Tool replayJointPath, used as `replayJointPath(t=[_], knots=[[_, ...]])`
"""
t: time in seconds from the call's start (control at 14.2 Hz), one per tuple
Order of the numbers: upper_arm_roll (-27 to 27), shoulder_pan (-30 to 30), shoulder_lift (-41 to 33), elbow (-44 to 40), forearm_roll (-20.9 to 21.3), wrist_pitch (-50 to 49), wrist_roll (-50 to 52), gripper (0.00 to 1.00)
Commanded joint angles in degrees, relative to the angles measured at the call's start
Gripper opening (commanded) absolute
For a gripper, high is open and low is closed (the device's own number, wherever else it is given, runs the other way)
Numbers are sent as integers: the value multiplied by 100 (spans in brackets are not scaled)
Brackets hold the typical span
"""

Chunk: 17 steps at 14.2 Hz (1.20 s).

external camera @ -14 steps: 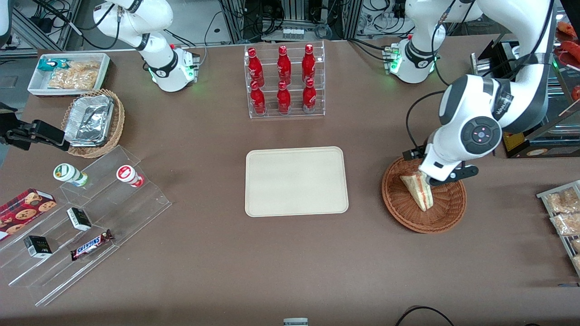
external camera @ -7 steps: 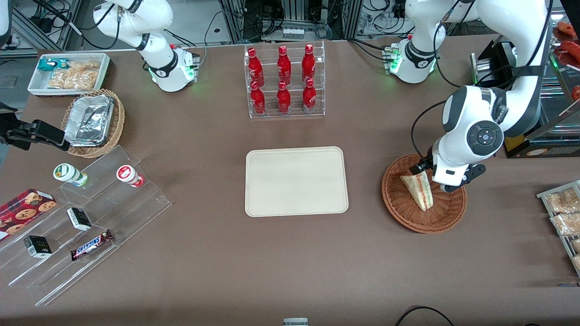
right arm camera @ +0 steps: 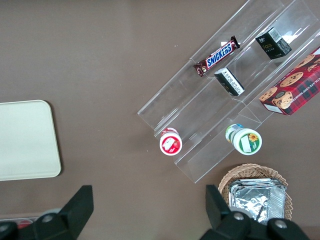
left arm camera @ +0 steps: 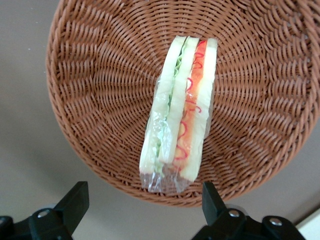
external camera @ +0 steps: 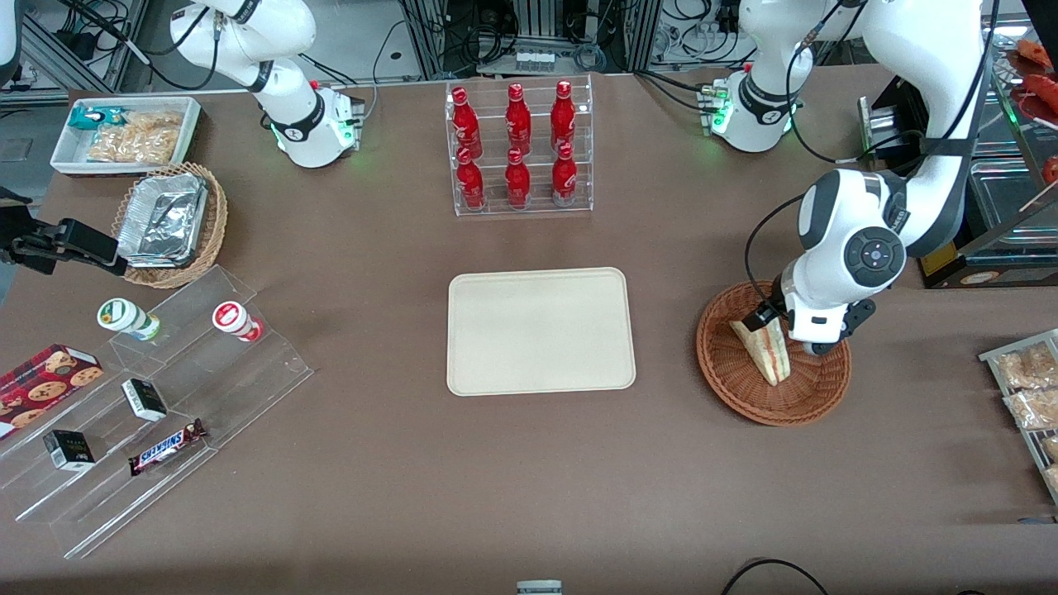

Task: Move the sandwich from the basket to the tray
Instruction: 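Close the left gripper on the sandwich and lift it from the basket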

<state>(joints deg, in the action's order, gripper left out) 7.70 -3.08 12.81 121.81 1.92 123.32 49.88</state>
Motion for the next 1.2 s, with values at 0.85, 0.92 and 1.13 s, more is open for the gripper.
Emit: replayJointPath(t=[0.85,0.92,1.13], knots=[[-111,35,477,98,-113,931,233,8],[-111,35,451,54,-104,913,180,7],[-111,35,266,-148,-60,826,118,6]])
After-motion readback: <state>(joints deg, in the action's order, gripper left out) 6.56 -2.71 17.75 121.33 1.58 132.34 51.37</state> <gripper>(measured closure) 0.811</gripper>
